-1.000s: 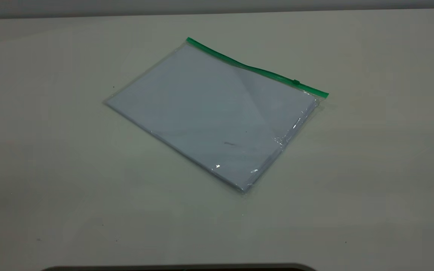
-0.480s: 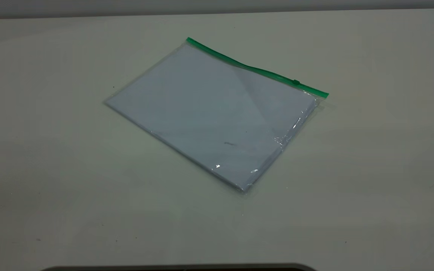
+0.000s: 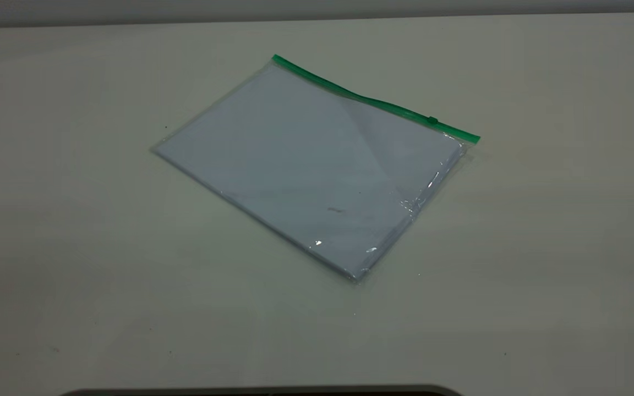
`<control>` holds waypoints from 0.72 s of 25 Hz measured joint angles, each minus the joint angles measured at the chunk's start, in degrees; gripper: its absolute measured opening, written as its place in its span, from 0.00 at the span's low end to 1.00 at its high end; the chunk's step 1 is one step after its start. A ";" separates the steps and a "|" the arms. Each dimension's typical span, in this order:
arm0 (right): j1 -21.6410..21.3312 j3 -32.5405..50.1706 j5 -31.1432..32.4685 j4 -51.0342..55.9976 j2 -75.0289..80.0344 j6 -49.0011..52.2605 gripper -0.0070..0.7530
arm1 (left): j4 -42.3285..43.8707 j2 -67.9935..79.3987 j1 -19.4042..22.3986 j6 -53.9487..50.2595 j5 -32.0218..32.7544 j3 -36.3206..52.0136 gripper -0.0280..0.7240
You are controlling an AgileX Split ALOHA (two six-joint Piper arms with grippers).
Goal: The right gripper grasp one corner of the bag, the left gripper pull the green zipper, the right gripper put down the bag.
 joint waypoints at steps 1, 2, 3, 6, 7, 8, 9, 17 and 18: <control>0.00 0.00 0.00 0.30 0.00 1.29 0.74 | 0.86 0.92 0.00 -0.07 -0.66 -0.61 0.76; 0.00 -0.06 0.07 0.77 0.00 2.35 0.74 | 1.54 2.57 0.00 -0.12 -1.23 -1.45 0.76; 0.00 -0.36 0.33 1.22 0.00 3.10 0.74 | 1.86 4.73 0.00 -0.12 -1.94 -2.41 0.76; 0.00 -2.29 0.85 2.20 2.15 3.06 0.74 | 2.07 12.98 0.00 0.06 -4.47 -5.73 0.76; 0.00 -3.04 0.43 2.32 3.88 2.65 0.74 | 2.07 16.37 0.00 0.09 -5.52 -6.97 0.76; 0.00 -3.59 -0.35 2.45 5.55 2.34 0.74 | 2.07 19.22 0.00 0.09 -6.89 -7.91 0.76; 0.00 -4.11 -1.65 2.45 7.73 2.21 0.74 | 2.07 22.60 0.00 0.09 -8.27 -8.86 0.76; 0.00 -4.63 -13.33 3.31 28.14 2.10 0.74 | 0.58 47.37 0.00 0.35 -24.23 -13.65 0.76; 0.00 -4.63 -14.84 3.34 30.40 2.10 0.74 | 0.03 50.33 0.00 0.35 -26.31 -14.24 0.76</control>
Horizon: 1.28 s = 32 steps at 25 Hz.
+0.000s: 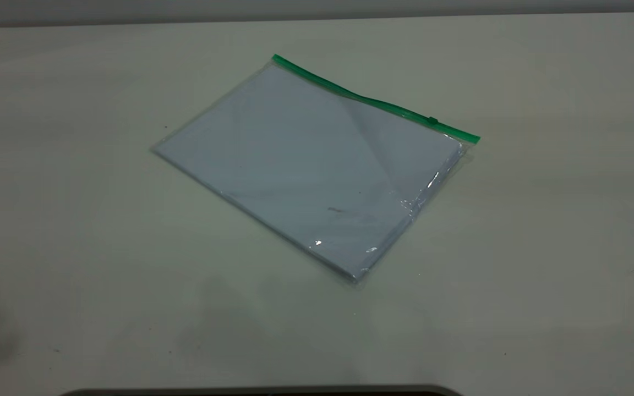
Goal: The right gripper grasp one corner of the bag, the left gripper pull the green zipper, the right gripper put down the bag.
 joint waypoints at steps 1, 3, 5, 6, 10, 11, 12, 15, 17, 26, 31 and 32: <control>0.00 0.00 -1.85 0.16 2.72 0.06 0.74 | -0.40 2.42 0.00 0.00 -2.27 -0.51 0.76; 0.00 0.00 -5.30 0.87 8.37 0.11 0.74 | -0.75 8.05 0.00 0.00 -6.08 -1.96 0.76; 0.00 0.00 -7.93 1.09 13.67 0.05 0.74 | -0.80 12.90 0.00 0.00 -9.42 -3.38 0.76; 0.00 0.00 -9.42 1.22 16.53 -0.08 0.74 | -0.80 15.44 0.00 0.00 -10.74 -4.21 0.76; 0.00 0.00 -17.14 1.80 26.72 -0.58 0.74 | -0.75 24.44 -0.54 0.32 -16.20 -8.24 0.76; 0.00 0.00 -18.72 2.49 28.84 -0.58 0.74 | -0.70 26.56 -0.97 1.03 -17.52 -9.45 0.76; 0.00 -0.13 -20.05 3.46 31.37 -0.78 0.74 | -0.70 28.25 -1.64 1.97 -18.73 -10.51 0.76; 0.16 -1.21 -22.18 6.27 38.38 -4.17 0.74 | -0.66 33.70 -4.08 5.24 -20.68 -14.44 0.76; 1.16 -2.49 -22.97 8.48 43.01 -7.52 0.74 | -0.66 37.36 -5.75 6.80 -20.76 -17.36 0.76; 8.49 -10.17 -27.28 22.61 63.25 -23.42 0.74 | -0.71 50.45 -9.44 9.89 -14.61 -25.56 0.76; 8.90 -14.31 -26.68 35.78 73.27 -36.92 0.74 | -0.71 54.26 -9.50 9.83 -12.87 -26.19 0.76; 8.90 -15.18 -26.29 38.27 74.70 -40.32 0.74 | -0.75 54.65 -9.50 9.83 -12.82 -26.19 0.76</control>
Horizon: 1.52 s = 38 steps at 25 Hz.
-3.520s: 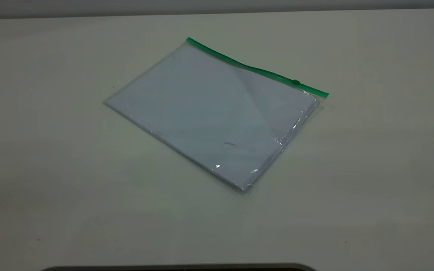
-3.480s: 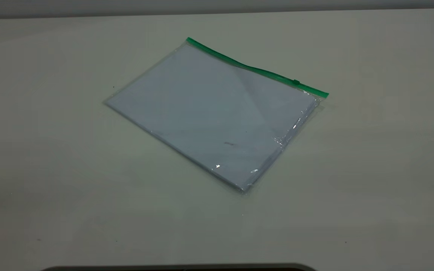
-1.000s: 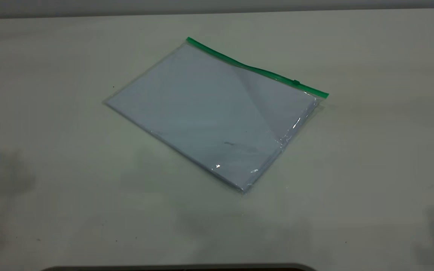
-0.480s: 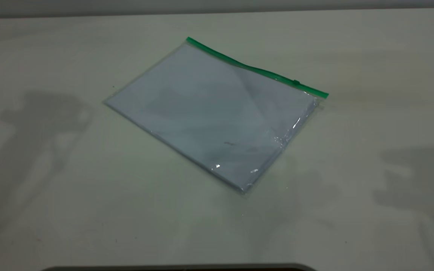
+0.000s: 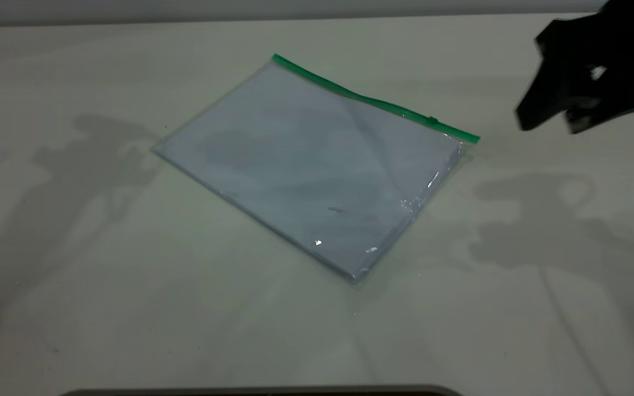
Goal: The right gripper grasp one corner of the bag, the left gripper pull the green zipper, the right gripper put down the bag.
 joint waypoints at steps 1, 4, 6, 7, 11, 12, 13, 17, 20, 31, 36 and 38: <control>0.00 -0.73 0.37 3.07 1.62 -3.42 0.74 | 0.00 0.21 0.00 -0.05 0.00 0.00 0.76; 0.00 -3.13 1.94 11.58 5.92 -13.67 0.74 | 0.00 0.57 -0.07 -0.05 0.00 0.00 0.76; 0.00 -4.51 2.63 17.15 8.55 -19.89 0.74 | 0.00 0.57 -0.07 -0.05 0.00 -0.02 0.76; -0.06 -5.09 2.82 19.70 9.76 -22.83 0.74 | 0.00 0.57 -0.07 -0.05 0.00 -0.02 0.76; -2.14 -6.83 2.93 27.56 13.71 -31.25 0.74 | 0.00 0.57 -0.07 -0.05 0.00 -0.02 0.76; -3.30 -7.27 3.06 29.25 14.64 -32.90 0.74 | 0.00 0.57 -0.07 -0.05 0.00 -0.02 0.76; -4.58 -7.76 3.53 30.70 15.58 -34.15 0.74 | 0.00 0.57 -0.07 -0.05 0.00 -0.02 0.76; -8.83 -10.11 7.09 34.51 19.90 -38.89 0.74 | 0.00 0.57 -0.07 -0.36 -0.11 -0.02 0.76; -9.78 -11.98 8.28 36.25 23.31 -42.41 0.74 | 0.00 0.57 -0.07 -0.36 -0.11 -0.02 0.76; -9.78 -17.81 10.68 43.41 34.52 -52.62 0.74 | 0.00 0.57 -0.07 -0.36 -0.17 -0.02 0.76; -9.78 -18.14 12.69 47.85 35.96 -58.83 0.74 | 0.00 0.57 -0.07 -0.36 -0.17 -0.02 0.76; -9.78 -18.14 13.53 50.20 36.43 -61.11 0.74 | 0.00 0.57 -0.07 -0.36 -0.17 -0.02 0.76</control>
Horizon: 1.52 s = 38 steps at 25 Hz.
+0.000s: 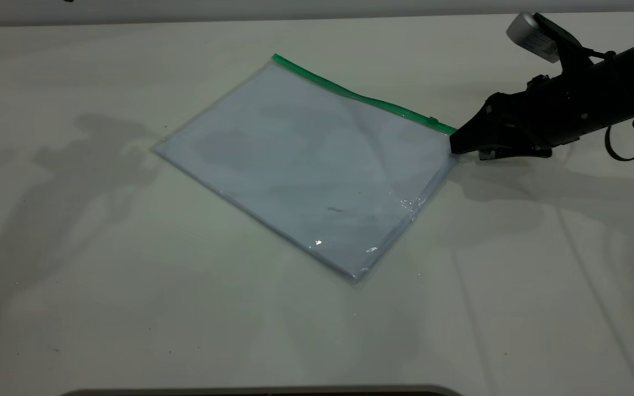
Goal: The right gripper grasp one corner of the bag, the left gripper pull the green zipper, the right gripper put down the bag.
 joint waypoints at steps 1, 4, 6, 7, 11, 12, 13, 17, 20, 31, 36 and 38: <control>0.00 0.00 0.22 1.11 0.34 -1.20 0.74 | 0.00 0.00 0.00 0.00 0.00 0.00 0.76; 0.00 -0.13 0.78 3.80 1.42 -3.75 0.74 | -0.02 0.00 0.00 0.00 0.00 0.00 0.76; 0.00 -0.34 1.42 4.28 2.01 -4.50 0.74 | -0.02 0.00 0.00 0.00 0.00 0.00 0.76; 0.00 -0.53 1.73 4.41 2.40 -4.73 0.74 | -0.02 0.00 0.00 -0.04 0.00 0.00 0.76; 0.00 -1.91 3.82 4.80 3.84 -4.92 0.74 | -0.02 0.00 0.00 -0.18 0.00 0.00 0.76; 0.00 -2.30 4.59 4.85 4.35 -4.92 0.74 | -0.02 0.00 0.00 -0.18 0.00 0.00 0.76; 0.00 -2.64 5.25 4.87 4.69 -4.92 0.74 | -0.02 0.00 0.00 -0.18 0.00 0.00 0.76; 0.00 -2.94 7.43 5.00 6.05 -4.87 0.74 | -0.02 0.00 0.00 -0.25 0.00 0.00 0.76; 0.00 -3.17 8.34 5.07 6.51 -4.87 0.72 | -0.02 0.00 0.00 -0.25 -0.05 0.00 0.76; 0.03 -3.17 9.30 5.07 6.53 -5.34 0.33 | -0.02 0.00 0.00 -0.96 -0.40 0.00 0.76; 1.33 -3.20 9.73 5.21 6.53 -6.69 0.19 | -0.02 0.00 0.00 -1.01 -0.50 0.00 0.76; 1.81 -3.20 10.52 5.21 6.53 -7.21 0.11 | -0.02 0.00 0.00 -1.06 -0.58 0.00 0.76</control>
